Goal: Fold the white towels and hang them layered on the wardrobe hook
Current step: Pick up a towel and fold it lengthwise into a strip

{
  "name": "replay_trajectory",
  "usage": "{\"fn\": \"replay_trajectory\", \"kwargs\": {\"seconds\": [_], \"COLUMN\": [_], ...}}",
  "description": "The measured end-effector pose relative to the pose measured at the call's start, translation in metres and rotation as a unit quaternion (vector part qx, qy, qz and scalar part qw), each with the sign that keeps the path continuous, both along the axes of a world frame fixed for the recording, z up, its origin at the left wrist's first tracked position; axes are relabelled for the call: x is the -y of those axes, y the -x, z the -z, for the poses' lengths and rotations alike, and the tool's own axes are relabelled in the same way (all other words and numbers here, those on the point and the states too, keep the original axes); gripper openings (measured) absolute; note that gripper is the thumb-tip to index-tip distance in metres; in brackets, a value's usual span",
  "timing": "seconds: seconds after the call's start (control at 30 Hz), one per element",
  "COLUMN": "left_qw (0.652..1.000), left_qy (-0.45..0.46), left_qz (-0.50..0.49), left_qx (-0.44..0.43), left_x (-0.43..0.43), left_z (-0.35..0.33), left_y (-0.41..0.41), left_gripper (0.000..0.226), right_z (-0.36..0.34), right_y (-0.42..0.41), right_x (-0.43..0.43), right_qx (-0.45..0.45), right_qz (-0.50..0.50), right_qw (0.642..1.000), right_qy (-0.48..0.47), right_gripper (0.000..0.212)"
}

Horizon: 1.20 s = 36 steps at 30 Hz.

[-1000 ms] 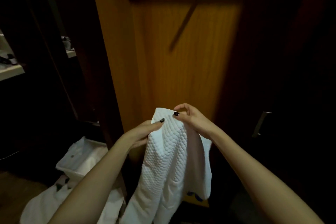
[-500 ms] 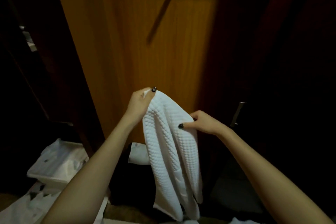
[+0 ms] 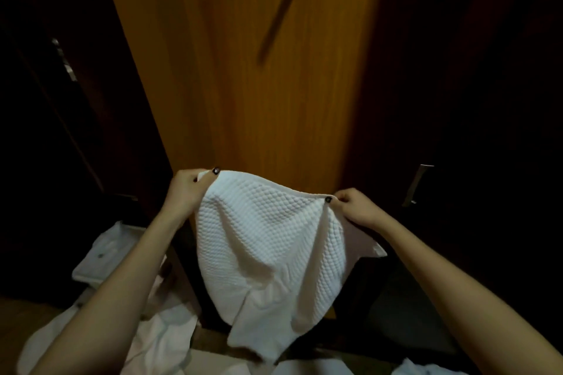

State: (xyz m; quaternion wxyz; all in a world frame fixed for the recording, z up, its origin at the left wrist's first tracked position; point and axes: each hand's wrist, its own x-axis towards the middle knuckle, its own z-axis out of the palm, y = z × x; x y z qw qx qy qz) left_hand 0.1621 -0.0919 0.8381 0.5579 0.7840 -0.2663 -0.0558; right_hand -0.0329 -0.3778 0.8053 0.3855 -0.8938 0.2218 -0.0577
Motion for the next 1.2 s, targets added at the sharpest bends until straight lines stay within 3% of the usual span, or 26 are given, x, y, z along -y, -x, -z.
{"fn": "replay_trajectory", "kwargs": {"seconds": [0.13,0.2,0.33,0.5,0.53,0.67,0.8,0.9,1.0,1.1,1.2], "left_qw": [1.0,0.999,0.992,0.991,0.99,0.971,0.981,0.98,0.976,0.98,0.99], "left_qy": [-0.017,-0.012,-0.026,-0.029,-0.055,-0.193,-0.143,-0.137,-0.158,-0.14,-0.1], "left_qz": [-0.004,0.046,0.123,0.129,0.131,0.108,0.088,0.138,0.146,0.136,0.093], "left_qx": [-0.017,-0.009,0.02,-0.009,-0.005,0.089,0.101,0.037,0.042,0.03,0.043], "left_x": [-0.001,0.004,0.015,0.037,0.043,0.066,0.079,0.095,0.118,0.138,0.148], "left_z": [0.013,0.013,0.02,0.031,0.032,0.045,0.054,0.056,0.056,0.057,0.057], "left_y": [0.013,0.024,0.046,0.064,0.068,0.083,0.088,0.1,0.123,0.14,0.143], "left_gripper": [0.006,0.015,0.023,0.022,0.016,0.042,0.01,0.04,0.073,0.077,0.059], "right_z": [-0.013,-0.022,-0.039,-0.037,-0.035,-0.031,-0.031,-0.034,-0.041,-0.045,-0.047], "right_y": [-0.016,-0.024,-0.037,-0.036,-0.035,-0.024,-0.003,0.008,0.013,0.016,0.019], "right_x": [-0.019,-0.03,-0.045,-0.049,-0.049,-0.045,-0.03,-0.021,-0.026,-0.028,-0.027], "right_qx": [0.037,0.055,0.118,0.204,0.213,0.232,0.259,0.271,0.291,0.3,0.302], "right_qz": [0.035,0.049,0.092,0.159,0.173,0.216,0.253,0.267,0.266,0.263,0.263], "right_qw": [0.982,0.969,0.945,0.919,0.916,0.915,0.893,0.873,0.86,0.867,0.877], "right_qy": [-0.179,-0.234,-0.291,-0.297,-0.294,-0.251,-0.268,-0.305,-0.324,-0.297,-0.267], "right_gripper": [0.053,0.053,0.025,0.02,0.019,0.021,0.025,0.027,0.028,0.031,0.032]}}
